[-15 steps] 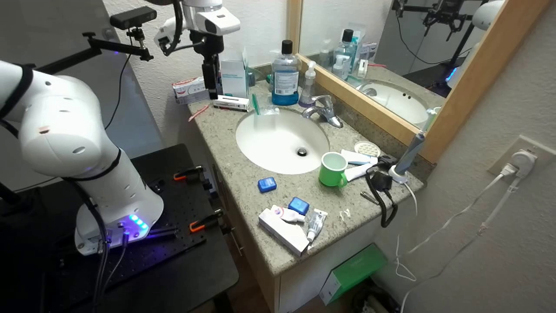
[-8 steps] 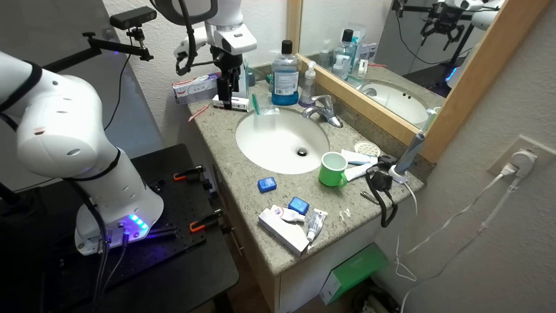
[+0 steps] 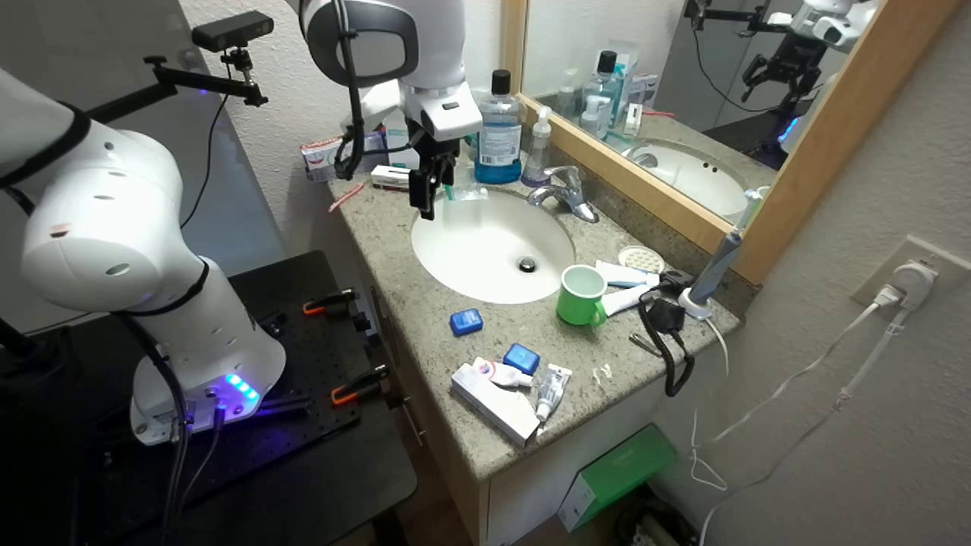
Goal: Put the blue object into the green mug
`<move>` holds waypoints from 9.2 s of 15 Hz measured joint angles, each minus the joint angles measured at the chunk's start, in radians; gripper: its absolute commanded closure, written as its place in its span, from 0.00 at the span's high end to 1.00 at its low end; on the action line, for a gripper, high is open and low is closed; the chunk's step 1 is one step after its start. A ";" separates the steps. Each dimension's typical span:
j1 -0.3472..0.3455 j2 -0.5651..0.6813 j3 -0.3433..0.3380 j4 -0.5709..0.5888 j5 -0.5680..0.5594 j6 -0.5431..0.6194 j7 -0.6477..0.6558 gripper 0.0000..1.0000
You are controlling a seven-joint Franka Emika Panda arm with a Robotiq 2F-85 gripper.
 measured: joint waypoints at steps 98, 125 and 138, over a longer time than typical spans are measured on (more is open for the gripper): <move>-0.085 0.701 -0.315 0.313 -0.225 0.257 -0.046 0.35; -0.037 0.416 -0.381 0.192 -0.591 0.251 -0.007 0.20; -0.062 0.235 -0.179 0.169 -0.540 0.142 -0.009 0.20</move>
